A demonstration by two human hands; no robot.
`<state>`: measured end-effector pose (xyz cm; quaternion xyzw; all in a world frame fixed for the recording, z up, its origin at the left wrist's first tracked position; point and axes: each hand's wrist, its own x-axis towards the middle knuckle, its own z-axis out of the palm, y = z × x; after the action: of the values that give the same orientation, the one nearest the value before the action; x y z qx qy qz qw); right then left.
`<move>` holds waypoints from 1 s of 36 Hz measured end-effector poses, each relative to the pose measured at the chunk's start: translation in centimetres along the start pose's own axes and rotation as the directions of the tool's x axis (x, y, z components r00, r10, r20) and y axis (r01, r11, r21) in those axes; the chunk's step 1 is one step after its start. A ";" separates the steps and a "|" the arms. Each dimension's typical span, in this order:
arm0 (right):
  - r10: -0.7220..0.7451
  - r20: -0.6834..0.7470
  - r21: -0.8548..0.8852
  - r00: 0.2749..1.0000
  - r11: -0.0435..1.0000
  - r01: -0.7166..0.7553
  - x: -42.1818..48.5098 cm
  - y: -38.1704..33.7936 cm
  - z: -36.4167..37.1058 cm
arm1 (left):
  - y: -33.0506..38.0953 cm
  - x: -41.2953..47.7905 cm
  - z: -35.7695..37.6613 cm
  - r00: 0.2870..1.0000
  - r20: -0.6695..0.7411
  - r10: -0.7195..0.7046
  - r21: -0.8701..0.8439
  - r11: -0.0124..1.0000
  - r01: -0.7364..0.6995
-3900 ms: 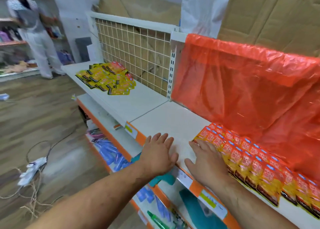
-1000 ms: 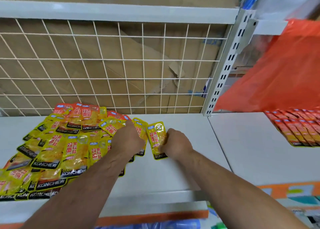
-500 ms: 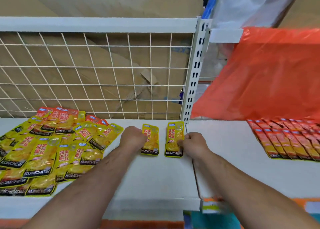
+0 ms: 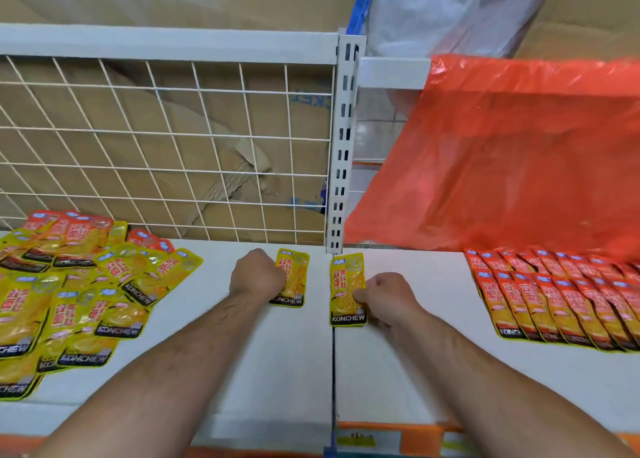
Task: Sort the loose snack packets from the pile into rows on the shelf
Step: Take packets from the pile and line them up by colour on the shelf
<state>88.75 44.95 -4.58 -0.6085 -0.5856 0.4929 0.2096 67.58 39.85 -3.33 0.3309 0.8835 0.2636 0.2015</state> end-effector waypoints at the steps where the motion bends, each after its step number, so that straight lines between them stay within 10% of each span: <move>1: 0.002 0.002 0.004 1.000 1.000 -0.002 0.2 0.0 0.1 | 0.0 0.3 0.0 1.000 -0.003 0.006 0.025 1.000 -0.006; 20: 0.077 0.114 0.065 0.991 0.994 -0.084 0.5 -4.3 4.7 | -2.0 2.1 -0.5 0.979 0.093 0.181 0.110 0.975 -0.191; 36: 0.024 -0.090 -0.380 0.996 0.923 -0.057 0.5 -6.0 6.5 | -3.2 2.2 -1.8 0.926 -0.018 0.378 0.164 0.915 -0.370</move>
<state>80.10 44.65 -2.56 -0.6698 -0.6484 0.3476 0.1011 63.58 38.70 -4.20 0.5018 0.8267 0.2345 0.0987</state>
